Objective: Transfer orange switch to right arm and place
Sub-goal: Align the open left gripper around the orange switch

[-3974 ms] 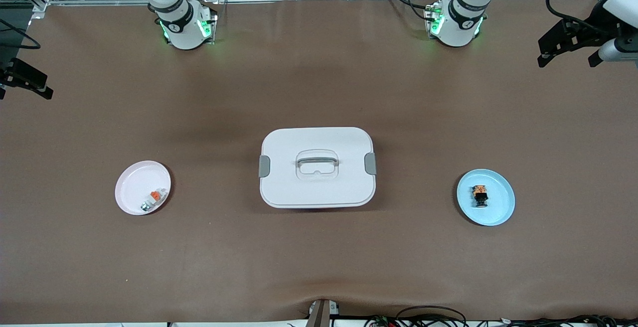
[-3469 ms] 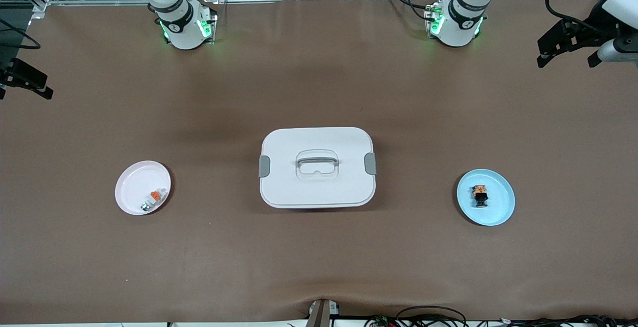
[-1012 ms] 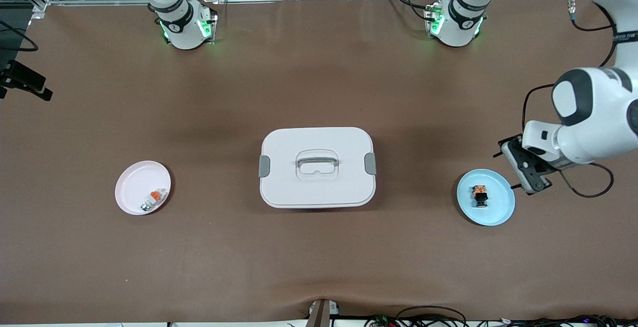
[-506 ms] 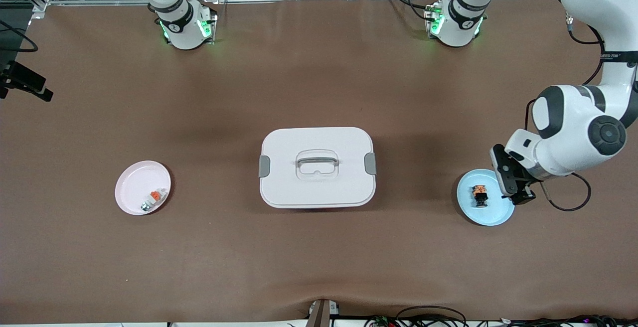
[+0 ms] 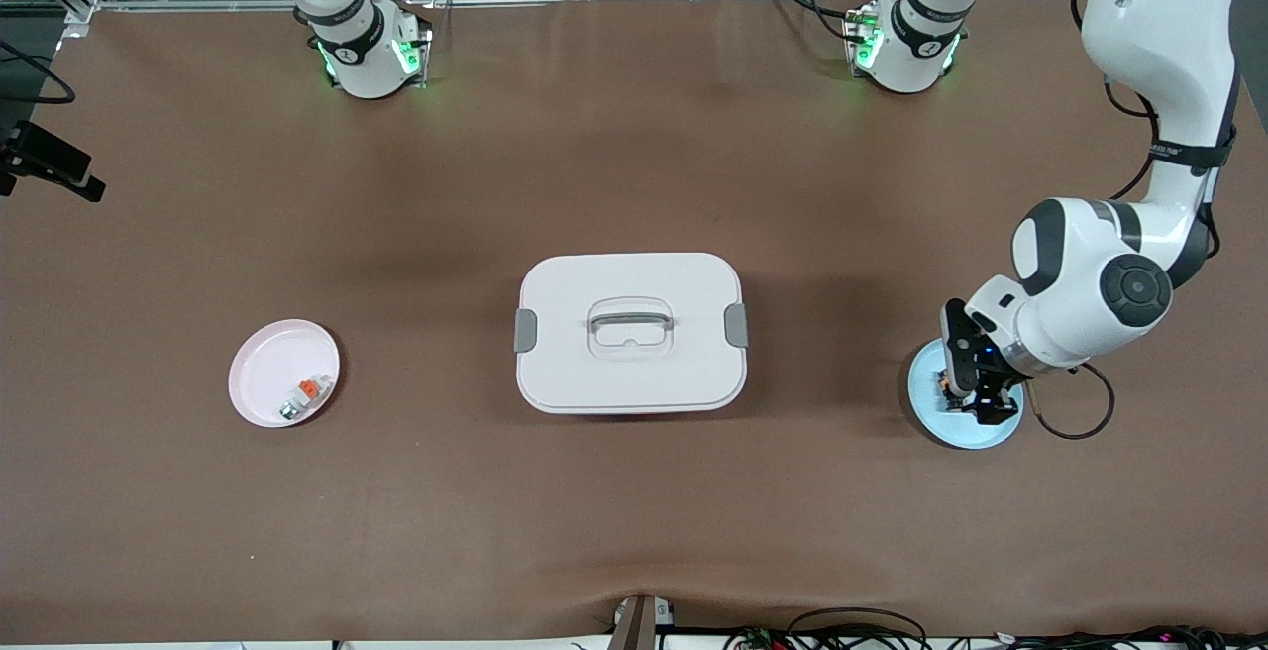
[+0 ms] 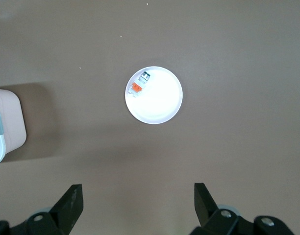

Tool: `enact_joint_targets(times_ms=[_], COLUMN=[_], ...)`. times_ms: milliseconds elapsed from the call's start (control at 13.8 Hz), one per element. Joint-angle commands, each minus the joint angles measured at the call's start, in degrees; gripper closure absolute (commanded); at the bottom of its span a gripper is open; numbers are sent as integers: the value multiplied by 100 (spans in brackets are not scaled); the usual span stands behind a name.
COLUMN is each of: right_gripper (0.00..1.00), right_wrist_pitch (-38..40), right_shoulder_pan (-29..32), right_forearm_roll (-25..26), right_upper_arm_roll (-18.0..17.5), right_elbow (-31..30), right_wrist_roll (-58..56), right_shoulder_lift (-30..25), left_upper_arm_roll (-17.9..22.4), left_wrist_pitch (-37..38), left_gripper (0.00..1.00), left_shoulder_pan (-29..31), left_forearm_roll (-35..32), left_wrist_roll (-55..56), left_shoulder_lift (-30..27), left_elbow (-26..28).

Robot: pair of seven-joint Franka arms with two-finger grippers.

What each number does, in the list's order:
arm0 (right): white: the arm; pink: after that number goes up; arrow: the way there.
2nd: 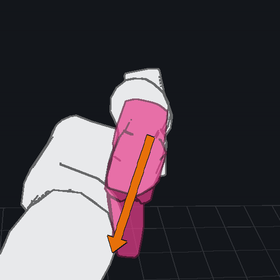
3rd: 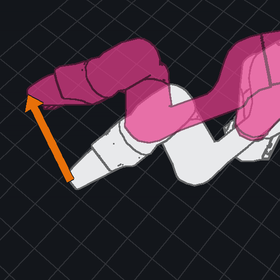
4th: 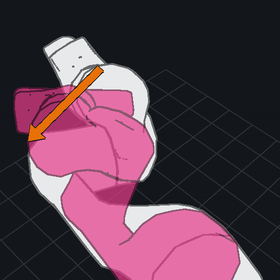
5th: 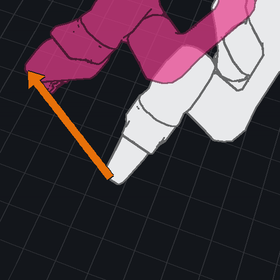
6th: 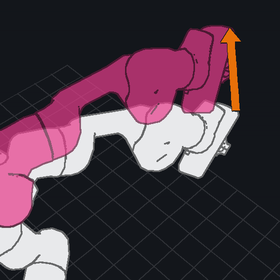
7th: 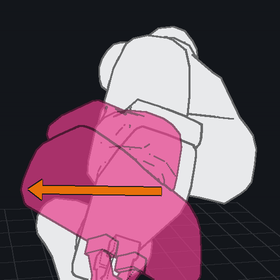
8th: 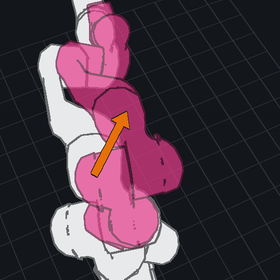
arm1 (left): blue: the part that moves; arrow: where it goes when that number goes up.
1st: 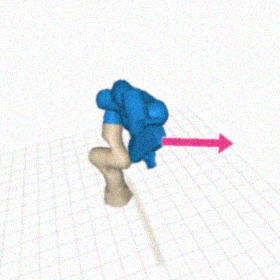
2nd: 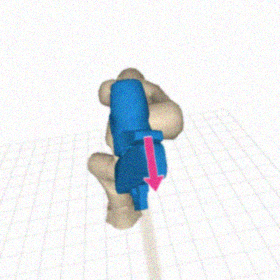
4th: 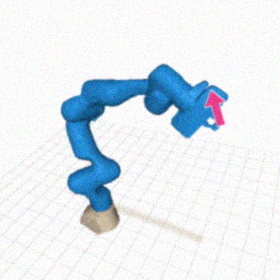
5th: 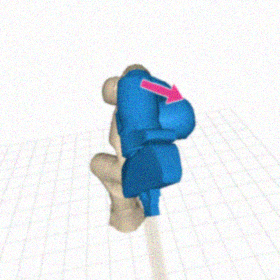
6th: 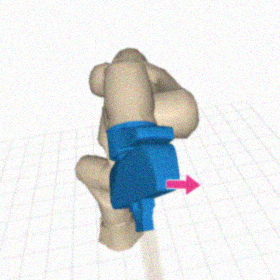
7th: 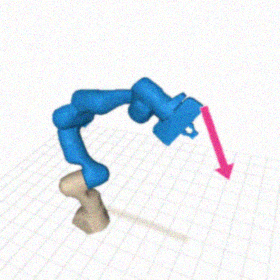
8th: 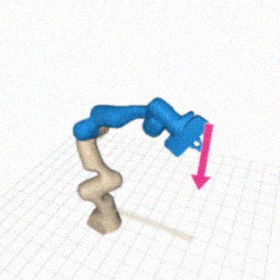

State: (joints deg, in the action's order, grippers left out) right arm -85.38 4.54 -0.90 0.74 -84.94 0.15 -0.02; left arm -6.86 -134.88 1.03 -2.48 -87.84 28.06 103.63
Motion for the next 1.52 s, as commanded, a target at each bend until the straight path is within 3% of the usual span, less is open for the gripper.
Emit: enact_joint_targets(times_ms=[0,145,867,1445], right_gripper=[0,0,0,0], right_wrist_pitch=[-5,-5,-14,-14], right_shoulder_pan=[56,56,65,73], right_forearm_roll=[-60,-68,-68,-60], right_upper_arm_roll=[-21,-21,-21,-12], right_elbow=[-14,-14,-14,-14], right_wrist_roll=[82,82,82,47], right_shoulder_lift=[-60,-60,-60,-51], left_upper_arm_roll=[-17,-17,9,44], left_wrist_pitch=[-196,-608,-935,-1726], left_gripper=[0,0,0,0], left_shoulder_pan=[-225,-199,-164,-138], left_forearm_roll=[-295,-428,-438,-438], left_wrist_roll=[-75,-75,22,22], left_shoulder_lift=[-29,-3,76,340], left_elbow=[26,139,-132,-176])
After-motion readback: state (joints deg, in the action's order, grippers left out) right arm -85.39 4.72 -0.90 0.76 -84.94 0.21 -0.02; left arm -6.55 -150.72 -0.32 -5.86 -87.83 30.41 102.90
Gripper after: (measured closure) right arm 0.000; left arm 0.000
